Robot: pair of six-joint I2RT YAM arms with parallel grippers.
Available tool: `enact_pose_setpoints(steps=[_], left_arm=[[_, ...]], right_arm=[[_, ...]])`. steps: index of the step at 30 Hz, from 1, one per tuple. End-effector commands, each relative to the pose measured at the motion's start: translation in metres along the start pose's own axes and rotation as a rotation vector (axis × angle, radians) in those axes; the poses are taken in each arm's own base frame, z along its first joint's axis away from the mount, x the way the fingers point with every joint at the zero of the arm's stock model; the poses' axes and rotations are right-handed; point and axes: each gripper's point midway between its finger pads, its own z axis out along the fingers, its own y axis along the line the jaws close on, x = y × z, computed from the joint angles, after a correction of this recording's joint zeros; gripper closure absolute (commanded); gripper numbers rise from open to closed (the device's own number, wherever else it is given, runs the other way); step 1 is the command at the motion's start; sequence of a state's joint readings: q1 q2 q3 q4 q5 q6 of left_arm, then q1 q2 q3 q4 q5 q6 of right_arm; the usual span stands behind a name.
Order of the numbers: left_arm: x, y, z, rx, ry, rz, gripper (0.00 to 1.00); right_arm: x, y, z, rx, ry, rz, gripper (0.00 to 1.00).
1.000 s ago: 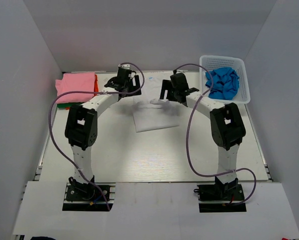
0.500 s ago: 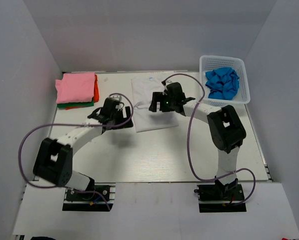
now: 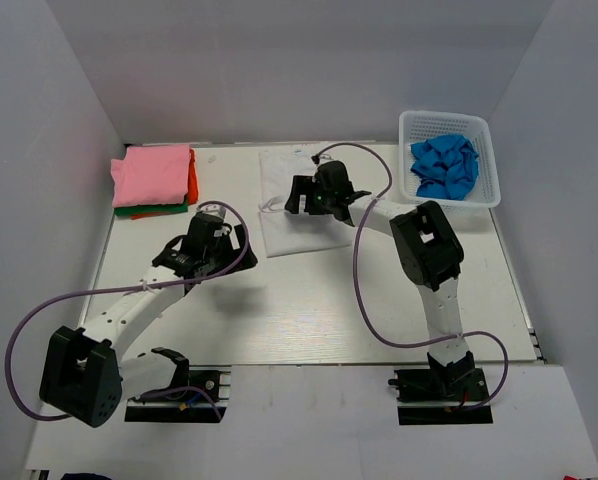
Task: Fold and stack the t-shirts
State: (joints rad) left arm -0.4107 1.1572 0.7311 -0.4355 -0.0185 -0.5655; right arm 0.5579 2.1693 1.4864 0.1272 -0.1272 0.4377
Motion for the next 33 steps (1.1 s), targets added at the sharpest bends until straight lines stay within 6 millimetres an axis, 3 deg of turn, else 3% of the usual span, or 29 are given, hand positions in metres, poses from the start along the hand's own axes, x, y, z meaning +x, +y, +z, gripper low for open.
enact_pose_setpoints(steps=[1,4,6,7,13,16,17,18,19,20,21,22,23,24,26,29,32,33], left_arm=[[-0.011,-0.006,-0.006,0.017,-0.034,-0.004,0.0],[-0.016,-0.01,-0.003,0.016,-0.033,-0.004,0.0],[-0.017,-0.012,-0.003,0.019,-0.022,0.007,0.0],[-0.021,-0.014,-0.003,0.022,-0.025,0.007,0.0],[-0.025,-0.016,-0.001,0.027,-0.035,0.016,0.0],[-0.025,-0.018,0.003,0.034,-0.025,0.025,0.0],[-0.024,-0.02,0.002,0.044,-0.019,0.035,0.0],[-0.022,-0.021,0.006,0.053,-0.007,0.035,0.0],[-0.023,-0.024,0.008,0.069,-0.008,0.045,0.0],[-0.019,-0.025,0.014,0.074,0.011,0.045,0.0],[-0.021,-0.03,0.015,0.096,0.017,0.056,0.0],[-0.022,-0.033,0.017,0.104,0.024,0.056,0.0],[-0.019,-0.033,0.019,0.108,0.038,0.056,0.0],[-0.021,-0.038,0.02,0.124,0.038,0.056,0.0],[-0.016,-0.039,0.023,0.145,0.042,0.057,0.0],[-0.017,-0.039,0.017,0.157,0.023,0.058,0.0],[-0.007,-0.026,0.011,0.106,0.036,0.045,0.0],[-0.008,-0.025,0.005,0.104,0.022,0.032,0.0]], right_arm=[[-0.058,0.004,0.01,0.032,-0.196,0.015,0.1],[-0.095,-0.012,0.018,0.112,-0.346,0.074,0.1],[-0.109,-0.02,0.022,0.141,-0.394,0.11,0.1],[-0.128,-0.013,0.018,0.131,-0.444,0.117,0.1],[-0.188,0.001,0.002,0.09,-0.597,0.098,0.1],[-0.191,-0.005,-0.005,0.121,-0.553,0.063,0.1],[-0.188,-0.004,-0.006,0.11,-0.532,0.053,0.1],[-0.18,-0.017,-0.008,0.144,-0.485,0.031,0.1],[-0.189,-0.007,-0.024,0.119,-0.489,0.023,0.1],[-0.179,-0.009,-0.028,0.124,-0.44,0.022,0.1],[-0.156,-0.026,-0.028,0.159,-0.379,0.027,0.1],[-0.164,-0.013,-0.053,0.133,-0.381,0.015,0.1],[-0.153,-0.007,-0.057,0.088,-0.342,-0.005,0.1],[-0.118,-0.018,-0.052,0.083,-0.26,-0.038,0.1],[-0.104,0.012,-0.063,-0.06,-0.199,-0.107,0.1],[-0.077,0.047,-0.06,-0.236,-0.1,-0.129,0.1],[-0.069,0.058,-0.048,-0.277,-0.069,-0.101,0.1],[-0.06,0.052,-0.037,-0.275,-0.042,-0.084,0.1]])
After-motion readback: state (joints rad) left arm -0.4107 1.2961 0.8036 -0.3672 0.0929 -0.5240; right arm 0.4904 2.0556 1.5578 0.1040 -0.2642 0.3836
